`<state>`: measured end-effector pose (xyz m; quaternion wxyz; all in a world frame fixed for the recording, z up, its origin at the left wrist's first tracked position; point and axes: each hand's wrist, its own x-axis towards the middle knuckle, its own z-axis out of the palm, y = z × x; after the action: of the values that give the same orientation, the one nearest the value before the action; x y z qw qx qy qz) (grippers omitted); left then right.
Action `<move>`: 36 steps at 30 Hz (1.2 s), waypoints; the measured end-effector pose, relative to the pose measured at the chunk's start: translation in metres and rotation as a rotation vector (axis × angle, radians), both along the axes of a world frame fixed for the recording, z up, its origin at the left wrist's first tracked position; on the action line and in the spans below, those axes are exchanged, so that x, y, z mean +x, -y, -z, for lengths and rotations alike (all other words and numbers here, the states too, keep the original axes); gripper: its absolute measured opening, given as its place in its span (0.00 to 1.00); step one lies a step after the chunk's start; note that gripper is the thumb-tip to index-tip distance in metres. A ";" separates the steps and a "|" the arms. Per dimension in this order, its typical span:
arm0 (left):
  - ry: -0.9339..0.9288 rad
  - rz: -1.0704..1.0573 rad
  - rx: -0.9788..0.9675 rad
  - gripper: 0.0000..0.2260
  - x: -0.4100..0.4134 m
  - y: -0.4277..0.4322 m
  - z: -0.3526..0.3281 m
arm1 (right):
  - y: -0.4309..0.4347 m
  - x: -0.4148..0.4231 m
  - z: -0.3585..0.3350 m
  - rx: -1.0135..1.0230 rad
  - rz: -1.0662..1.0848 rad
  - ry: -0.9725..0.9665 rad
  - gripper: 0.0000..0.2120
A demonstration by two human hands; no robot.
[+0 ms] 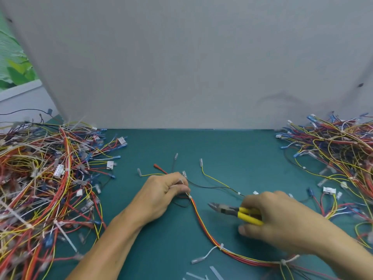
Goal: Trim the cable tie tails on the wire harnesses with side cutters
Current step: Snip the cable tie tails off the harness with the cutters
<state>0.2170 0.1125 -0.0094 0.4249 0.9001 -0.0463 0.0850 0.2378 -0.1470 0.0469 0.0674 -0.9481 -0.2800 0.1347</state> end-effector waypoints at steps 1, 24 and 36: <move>-0.004 -0.009 0.012 0.07 0.001 -0.001 0.001 | -0.005 0.000 0.002 0.028 0.031 0.013 0.14; -0.022 -0.046 0.067 0.06 0.003 0.004 0.002 | -0.050 -0.008 0.013 -0.077 0.072 0.128 0.09; 0.007 -0.042 0.062 0.09 0.003 0.004 0.002 | -0.057 -0.012 0.009 -0.155 0.086 0.197 0.04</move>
<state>0.2205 0.1082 -0.0118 0.3948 0.9132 -0.0314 0.0954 0.2255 -0.0899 0.0380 -0.0280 -0.9702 -0.2332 0.0590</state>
